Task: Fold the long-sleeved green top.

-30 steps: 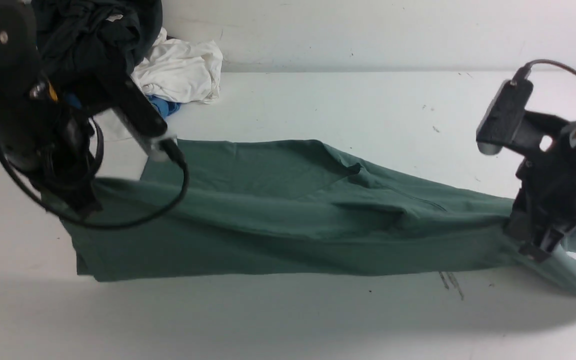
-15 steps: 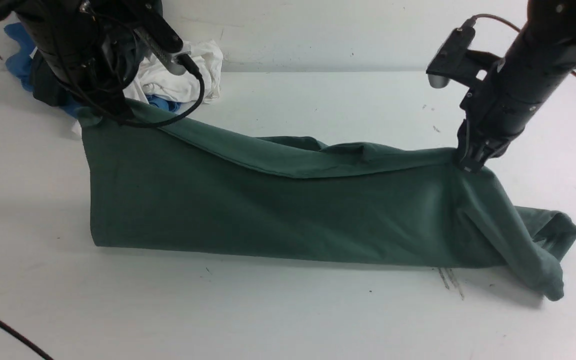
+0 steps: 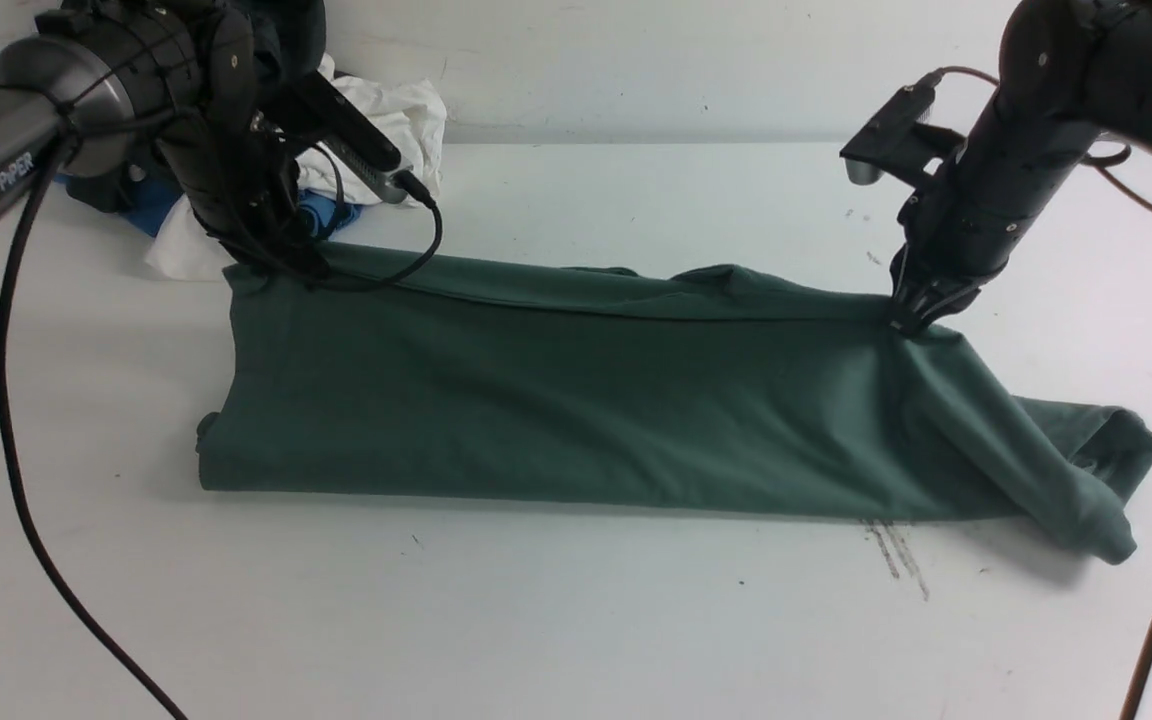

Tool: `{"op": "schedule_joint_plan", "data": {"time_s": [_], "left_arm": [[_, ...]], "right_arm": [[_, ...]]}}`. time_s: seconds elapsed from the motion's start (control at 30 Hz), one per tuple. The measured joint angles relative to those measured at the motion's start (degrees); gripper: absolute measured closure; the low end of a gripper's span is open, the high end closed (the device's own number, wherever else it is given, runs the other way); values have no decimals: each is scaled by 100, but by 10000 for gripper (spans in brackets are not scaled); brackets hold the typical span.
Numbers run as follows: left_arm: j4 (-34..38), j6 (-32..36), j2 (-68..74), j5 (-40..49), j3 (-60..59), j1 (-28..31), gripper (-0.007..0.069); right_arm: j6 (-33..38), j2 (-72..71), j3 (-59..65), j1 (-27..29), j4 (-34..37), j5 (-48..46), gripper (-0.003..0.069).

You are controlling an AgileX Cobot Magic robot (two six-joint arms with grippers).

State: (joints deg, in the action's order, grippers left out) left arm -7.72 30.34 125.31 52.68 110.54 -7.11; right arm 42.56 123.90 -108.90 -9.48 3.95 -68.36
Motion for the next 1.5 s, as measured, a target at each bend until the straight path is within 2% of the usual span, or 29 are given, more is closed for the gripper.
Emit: {"op": "schedule_joint_plan", "data": {"time_s": [0.33, 0.5, 0.63, 0.73, 0.8, 0.83, 0.9, 1.0, 1.07, 1.13, 1.2, 1.27, 1.3, 1.37, 1.4, 1.47, 1.5], "left_arm": [[-38, -754, 434, -1169, 9, 0, 586], [-105, -1041, 645, -1499, 16, 5, 468], [-334, -1256, 766, -1624, 16, 11, 327], [-677, -1856, 778, -1669, 47, 15, 220], [-797, -2182, 778, -1622, 105, 15, 190], [-917, -2701, 728, -1411, 212, 15, 166], [-944, -3123, 651, -1082, 338, 9, 160], [-930, -3392, 446, -514, 481, -35, 179], [-930, -3383, 372, -344, 495, -71, 197], [-892, -3088, 248, 95, 525, -262, 263], [-821, -2816, 237, 331, 534, -430, 334], [-655, -2618, 258, 501, 528, -540, 406], [-631, -2573, 262, 531, 521, -565, 414], [-339, -2382, 314, 662, 468, -647, 503], [-131, -2267, 377, 756, 399, -659, 564], [27, -2133, 461, 917, 283, -659, 606], [48, -2111, 473, 935, 271, -659, 612]], "right_arm": [[-476, 204, 0, 89, -67, 822, 635], [-759, 463, -12, 119, -141, 1131, 603], [-1059, 676, -12, 137, -200, 1386, 550], [-1515, 750, -12, 163, -330, 1679, 469], [-1779, 750, -12, 163, -439, 1811, 440], [-2246, 729, -12, 168, -666, 2006, 383], [-2763, 695, -12, 168, -949, 2139, 346], [-3546, 584, -12, 168, -1508, 2196, 308], [-3782, 523, -12, 168, -1709, 2198, 303], [-4158, 337, -12, 168, -2062, 2055, 298], [-4167, 145, -12, 168, -2043, 1764, 296], [-4011, -20, -12, 168, -1781, 1482, 295], [-3940, -52, -12, 168, -1629, 1432, 295], [-3430, -143, -25, 104, -1004, 1251, 294], [-2908, -149, -31, -1, -482, 1186, 294], [-2255, -82, -31, -191, 275, 1165, 303], [-2194, -69, -31, -240, 347, 1165, 305]]}}
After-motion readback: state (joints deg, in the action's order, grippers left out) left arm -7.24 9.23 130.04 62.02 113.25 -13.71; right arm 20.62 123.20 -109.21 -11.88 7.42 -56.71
